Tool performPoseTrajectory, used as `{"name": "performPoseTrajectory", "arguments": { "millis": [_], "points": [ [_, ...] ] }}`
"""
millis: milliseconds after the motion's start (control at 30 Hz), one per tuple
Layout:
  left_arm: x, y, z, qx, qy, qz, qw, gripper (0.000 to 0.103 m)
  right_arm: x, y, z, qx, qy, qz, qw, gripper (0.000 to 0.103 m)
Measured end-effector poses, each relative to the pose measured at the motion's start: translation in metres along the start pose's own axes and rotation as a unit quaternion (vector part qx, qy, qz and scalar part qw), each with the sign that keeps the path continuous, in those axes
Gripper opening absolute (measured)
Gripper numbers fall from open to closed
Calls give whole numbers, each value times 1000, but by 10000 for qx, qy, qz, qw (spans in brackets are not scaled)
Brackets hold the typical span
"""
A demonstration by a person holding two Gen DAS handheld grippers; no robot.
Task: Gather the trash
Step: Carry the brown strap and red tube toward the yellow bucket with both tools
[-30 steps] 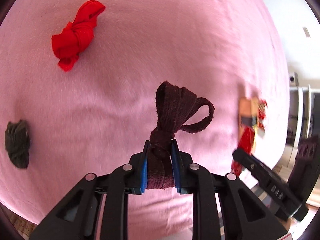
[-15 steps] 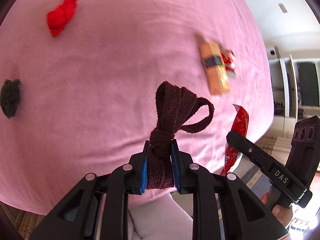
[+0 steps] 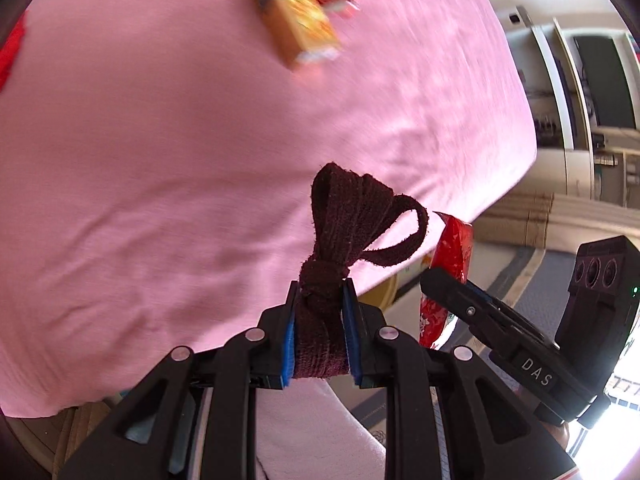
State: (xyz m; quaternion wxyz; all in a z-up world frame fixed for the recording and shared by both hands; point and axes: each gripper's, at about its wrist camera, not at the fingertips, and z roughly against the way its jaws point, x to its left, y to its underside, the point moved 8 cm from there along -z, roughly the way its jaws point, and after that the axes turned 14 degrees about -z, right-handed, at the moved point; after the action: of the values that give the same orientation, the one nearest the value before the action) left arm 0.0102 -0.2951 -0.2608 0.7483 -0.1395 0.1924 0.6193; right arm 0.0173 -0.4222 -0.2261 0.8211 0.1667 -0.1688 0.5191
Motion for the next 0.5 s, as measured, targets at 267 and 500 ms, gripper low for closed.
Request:
{"name": "performPoseTrajectory", "arguments": {
  "millis": [267, 500],
  "points": [
    [-78, 2, -56, 554, -62, -735, 9957, 20, -92, -5, 29, -193, 111, -628, 9978, 32],
    [-129, 16, -115, 1081, -78, -1187, 9870, 20, -166, 13, 34, -198, 30, -1423, 9896, 32]
  ]
}}
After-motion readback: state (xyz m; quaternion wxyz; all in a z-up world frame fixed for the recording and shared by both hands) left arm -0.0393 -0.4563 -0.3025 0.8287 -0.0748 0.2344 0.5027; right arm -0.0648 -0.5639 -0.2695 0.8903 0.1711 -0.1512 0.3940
